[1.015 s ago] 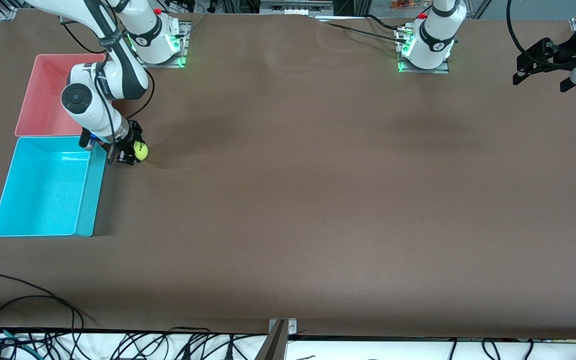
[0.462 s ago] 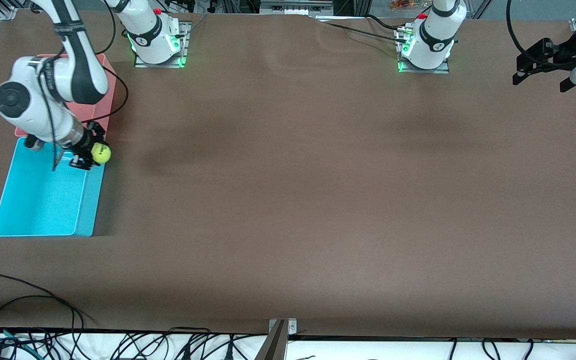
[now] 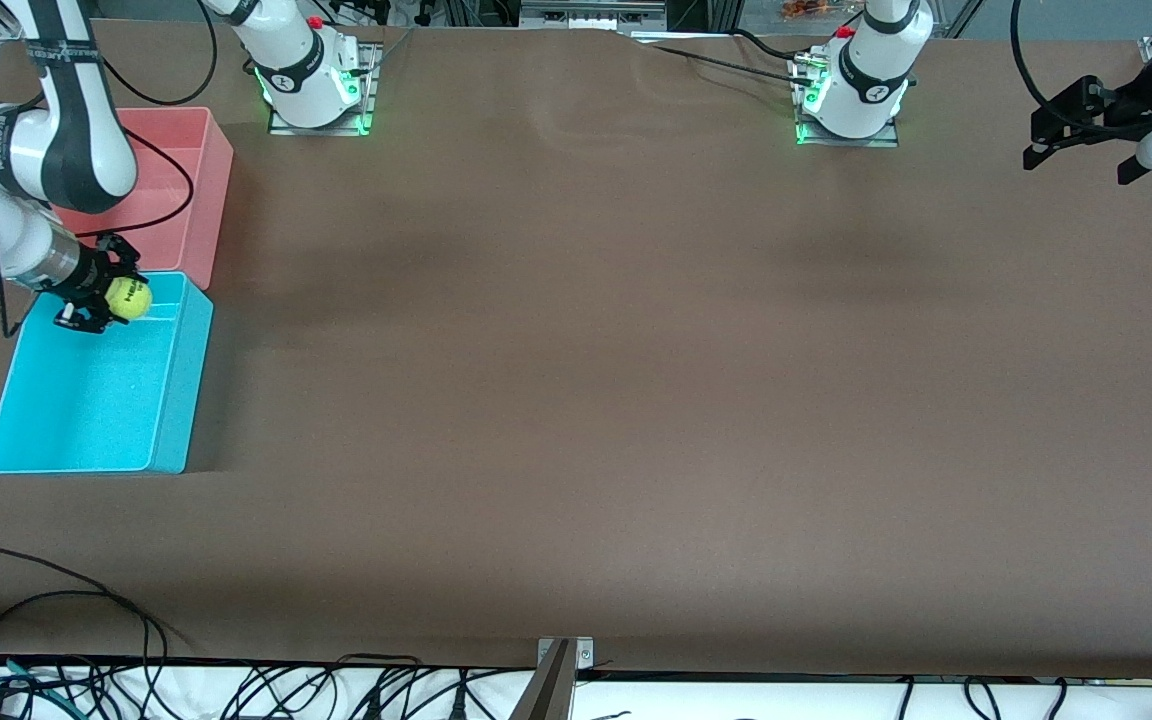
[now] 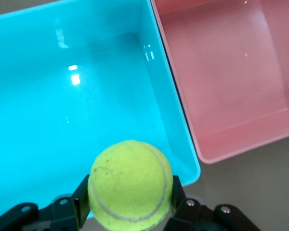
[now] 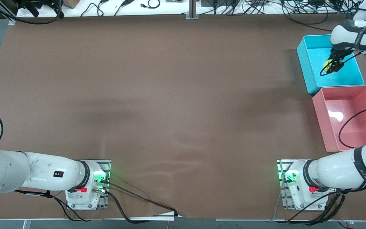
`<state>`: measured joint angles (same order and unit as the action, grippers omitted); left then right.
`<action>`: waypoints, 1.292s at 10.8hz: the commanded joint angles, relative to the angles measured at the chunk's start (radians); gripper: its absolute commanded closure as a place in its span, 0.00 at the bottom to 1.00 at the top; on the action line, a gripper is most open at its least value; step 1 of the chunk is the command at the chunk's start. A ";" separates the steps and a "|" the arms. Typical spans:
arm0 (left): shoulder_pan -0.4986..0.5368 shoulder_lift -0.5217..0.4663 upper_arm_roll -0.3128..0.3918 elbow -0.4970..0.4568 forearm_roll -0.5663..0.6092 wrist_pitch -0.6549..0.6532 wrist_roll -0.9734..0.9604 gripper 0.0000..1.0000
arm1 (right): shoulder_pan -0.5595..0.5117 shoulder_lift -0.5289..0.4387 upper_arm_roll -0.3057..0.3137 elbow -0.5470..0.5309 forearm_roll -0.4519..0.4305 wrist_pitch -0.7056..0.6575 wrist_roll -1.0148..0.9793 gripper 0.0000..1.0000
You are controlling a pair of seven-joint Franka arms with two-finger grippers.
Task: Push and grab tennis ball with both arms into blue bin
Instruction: 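Grasp the tennis ball with the right gripper and lift it, then carry the ball over the blue bin and open the right gripper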
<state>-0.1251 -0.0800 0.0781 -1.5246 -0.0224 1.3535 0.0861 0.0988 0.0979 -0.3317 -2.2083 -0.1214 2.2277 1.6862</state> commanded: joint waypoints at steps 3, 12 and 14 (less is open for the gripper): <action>-0.007 0.009 0.003 0.021 -0.004 -0.016 -0.009 0.00 | -0.014 0.092 -0.090 0.001 -0.014 0.119 -0.131 0.81; -0.007 0.009 0.003 0.021 -0.004 -0.017 -0.009 0.00 | -0.120 0.256 -0.089 0.002 -0.003 0.329 -0.279 0.72; -0.008 0.009 0.003 0.021 -0.004 -0.017 -0.011 0.00 | -0.128 0.286 -0.089 0.004 -0.003 0.363 -0.286 0.71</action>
<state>-0.1271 -0.0799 0.0781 -1.5246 -0.0224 1.3535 0.0861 -0.0168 0.3547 -0.4236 -2.2121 -0.1216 2.5496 1.4238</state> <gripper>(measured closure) 0.000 0.335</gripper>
